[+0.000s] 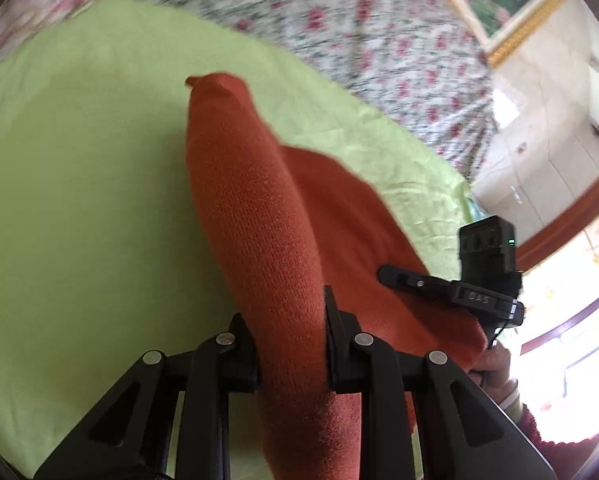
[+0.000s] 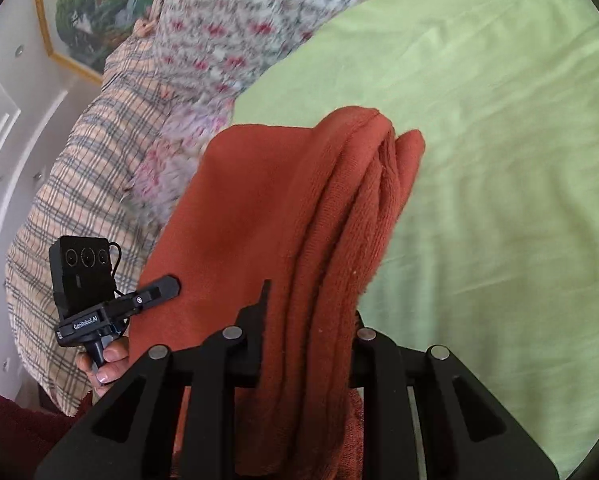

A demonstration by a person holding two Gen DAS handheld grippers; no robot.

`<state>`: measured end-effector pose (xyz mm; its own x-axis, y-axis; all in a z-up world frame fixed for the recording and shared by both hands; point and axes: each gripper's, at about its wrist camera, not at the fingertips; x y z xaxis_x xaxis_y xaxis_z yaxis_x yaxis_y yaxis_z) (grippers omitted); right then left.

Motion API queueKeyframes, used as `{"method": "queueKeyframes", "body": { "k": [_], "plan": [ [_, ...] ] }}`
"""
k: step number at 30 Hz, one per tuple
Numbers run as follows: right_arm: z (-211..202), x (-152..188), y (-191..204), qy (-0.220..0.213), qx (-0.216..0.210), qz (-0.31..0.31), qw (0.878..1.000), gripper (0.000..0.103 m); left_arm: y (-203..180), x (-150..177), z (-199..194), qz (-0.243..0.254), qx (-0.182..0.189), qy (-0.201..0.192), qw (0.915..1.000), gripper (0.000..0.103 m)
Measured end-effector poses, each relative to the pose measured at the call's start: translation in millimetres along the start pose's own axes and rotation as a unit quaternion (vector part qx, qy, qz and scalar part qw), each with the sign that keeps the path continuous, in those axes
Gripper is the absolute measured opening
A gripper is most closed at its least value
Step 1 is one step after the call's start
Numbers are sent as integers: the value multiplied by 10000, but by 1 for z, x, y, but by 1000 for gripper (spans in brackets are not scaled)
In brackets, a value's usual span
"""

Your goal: Fold small clothes

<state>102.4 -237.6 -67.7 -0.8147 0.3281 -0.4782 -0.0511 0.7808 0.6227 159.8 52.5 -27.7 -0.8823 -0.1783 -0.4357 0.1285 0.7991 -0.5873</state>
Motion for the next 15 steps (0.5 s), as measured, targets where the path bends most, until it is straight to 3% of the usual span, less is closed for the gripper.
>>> {"method": "queueKeyframes", "body": {
  "k": [3,5,7,8,10,12,15],
  "plan": [
    [23,10,1,232,412,-73,9989,24,33,12,12,-413,116,115,9990,25],
    [24,13,-3,190,387,-5,9991,24,42,15,14,-549,296,74,9980,28],
    [22,13,-3,209,437,29,9988,27,44,13,14,-634,251,92,9976,39],
    [21,12,-4,235,470,39,9986,32,45,12,15,-664,193,108,9975,48],
    [18,12,-5,254,533,78,9982,39,47,5,15,-707,175,85,9973,51],
    [9,11,-5,183,700,71,9974,49,56,-8,14,-833,220,32,9963,62],
    [-10,8,-4,-58,894,79,9959,56,69,-33,18,-1027,246,-69,9944,62]
  ]
}}
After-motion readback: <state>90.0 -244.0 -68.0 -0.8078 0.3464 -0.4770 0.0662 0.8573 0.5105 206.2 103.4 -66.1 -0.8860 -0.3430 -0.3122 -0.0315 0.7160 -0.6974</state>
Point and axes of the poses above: each gripper's, at about its wrist camera, not at the fingertips, and z roughly the way its jaws point, y to its left, x to its underside, and after that the axes turned 5 degrees about -z, right-handed
